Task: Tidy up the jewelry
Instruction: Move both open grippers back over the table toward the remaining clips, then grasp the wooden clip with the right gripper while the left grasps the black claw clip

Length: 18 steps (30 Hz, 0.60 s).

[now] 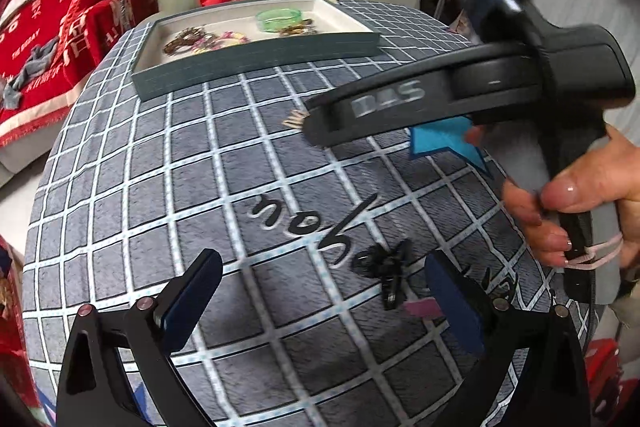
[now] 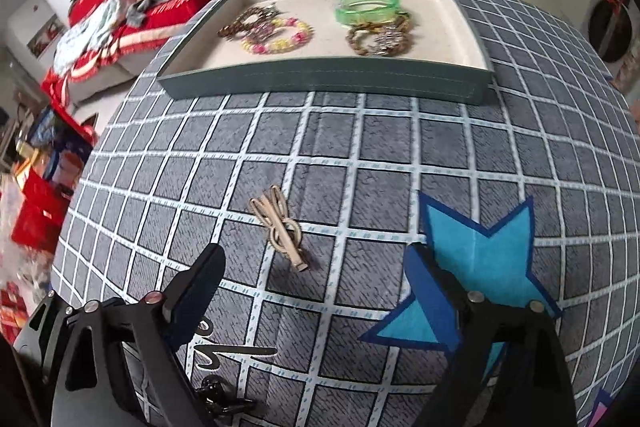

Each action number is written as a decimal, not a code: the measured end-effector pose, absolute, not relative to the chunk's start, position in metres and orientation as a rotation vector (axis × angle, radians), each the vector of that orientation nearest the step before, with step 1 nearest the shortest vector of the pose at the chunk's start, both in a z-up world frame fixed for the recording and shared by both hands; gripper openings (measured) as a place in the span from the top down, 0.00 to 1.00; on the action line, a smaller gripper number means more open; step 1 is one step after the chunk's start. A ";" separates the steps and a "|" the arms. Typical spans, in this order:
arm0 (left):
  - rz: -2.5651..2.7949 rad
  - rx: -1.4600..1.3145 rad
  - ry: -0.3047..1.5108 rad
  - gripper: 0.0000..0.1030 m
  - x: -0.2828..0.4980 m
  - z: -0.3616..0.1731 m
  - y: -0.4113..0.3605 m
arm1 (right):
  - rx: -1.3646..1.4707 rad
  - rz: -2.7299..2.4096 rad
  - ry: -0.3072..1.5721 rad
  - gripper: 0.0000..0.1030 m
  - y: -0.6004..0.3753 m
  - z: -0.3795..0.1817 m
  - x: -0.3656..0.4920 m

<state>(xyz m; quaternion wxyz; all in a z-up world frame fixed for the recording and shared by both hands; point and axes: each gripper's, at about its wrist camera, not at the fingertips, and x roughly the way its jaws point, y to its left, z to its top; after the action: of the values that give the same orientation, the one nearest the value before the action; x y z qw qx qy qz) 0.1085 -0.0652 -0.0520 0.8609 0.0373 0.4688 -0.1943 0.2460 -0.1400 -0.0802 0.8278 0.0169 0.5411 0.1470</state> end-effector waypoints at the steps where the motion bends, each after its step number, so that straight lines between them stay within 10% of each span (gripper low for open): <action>1: -0.411 0.090 0.982 0.03 0.108 -0.052 -0.069 | 0.017 0.323 1.146 0.23 -0.136 -0.081 0.246; 8: -0.414 0.115 1.000 0.17 0.108 -0.059 -0.083 | -0.048 0.362 1.136 0.38 -0.126 -0.082 0.247; 14: -0.412 0.141 0.984 0.31 0.102 -0.059 -0.091 | -0.111 0.349 1.127 0.70 -0.123 -0.081 0.244; 18: -0.400 0.148 0.977 0.54 0.102 -0.058 -0.093 | -0.122 0.351 1.124 0.85 -0.123 -0.081 0.241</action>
<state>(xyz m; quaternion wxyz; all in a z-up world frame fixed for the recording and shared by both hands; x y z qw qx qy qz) 0.1017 -0.0932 -0.0575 0.8613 0.0705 0.4657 -0.1905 0.2413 -0.1226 -0.0813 0.8298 -0.0574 0.5298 0.1657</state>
